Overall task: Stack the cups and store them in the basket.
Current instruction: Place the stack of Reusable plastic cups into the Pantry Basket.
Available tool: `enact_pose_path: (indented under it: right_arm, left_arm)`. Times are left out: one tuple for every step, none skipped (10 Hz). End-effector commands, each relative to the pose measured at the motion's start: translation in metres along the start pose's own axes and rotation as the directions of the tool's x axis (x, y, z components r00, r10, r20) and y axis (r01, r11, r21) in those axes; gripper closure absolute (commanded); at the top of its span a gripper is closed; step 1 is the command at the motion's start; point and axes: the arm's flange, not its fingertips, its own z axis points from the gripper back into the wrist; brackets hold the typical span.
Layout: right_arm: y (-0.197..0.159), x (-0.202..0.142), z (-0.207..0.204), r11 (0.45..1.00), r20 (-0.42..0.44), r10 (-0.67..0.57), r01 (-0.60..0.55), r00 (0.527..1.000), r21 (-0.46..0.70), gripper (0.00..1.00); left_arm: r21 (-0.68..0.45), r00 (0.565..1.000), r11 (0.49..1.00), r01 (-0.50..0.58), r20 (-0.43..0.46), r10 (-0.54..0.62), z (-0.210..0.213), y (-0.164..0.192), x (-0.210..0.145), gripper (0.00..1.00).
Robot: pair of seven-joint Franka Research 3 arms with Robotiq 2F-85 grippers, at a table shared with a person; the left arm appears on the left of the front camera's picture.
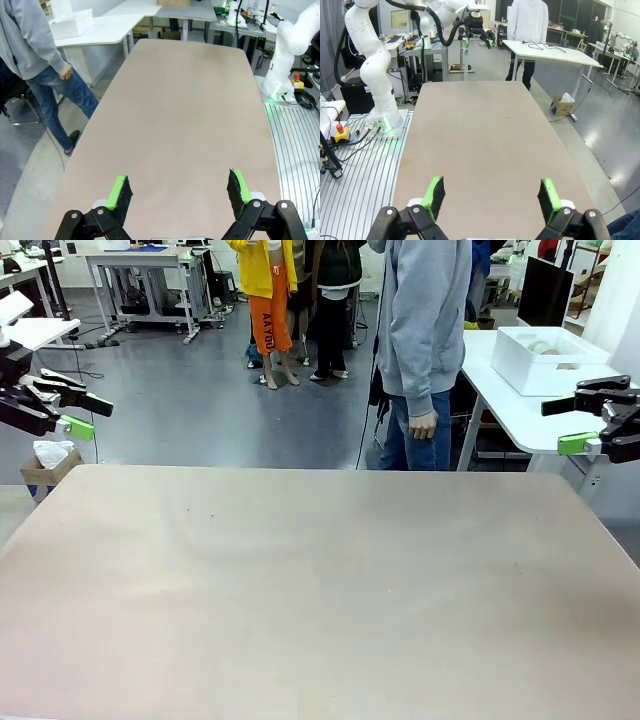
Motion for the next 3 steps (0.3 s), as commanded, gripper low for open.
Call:
enact_pose_path:
  right_arm:
    - [-0.0036,0.0051,0.0003,1.000,0.008,-0.015,0.015,1.000,-0.010,0.00]
    - [-0.0036,0.0051,0.0003,1.000,0.008,-0.015,0.015,1.000,-0.010,0.00]
    - [-0.0036,0.0051,0.0003,1.000,0.008,-0.015,0.015,1.000,-0.010,0.00]
  left_arm:
    - [-0.007,1.000,1.000,0.006,-0.005,-0.006,0.0006,-0.0021,0.0014,0.00]
    - [-0.007,1.000,1.000,0.006,-0.005,-0.006,0.0006,-0.0021,0.0014,0.00]
    - [-0.007,1.000,1.000,0.006,-0.005,-0.006,0.0006,-0.0021,0.0014,0.00]
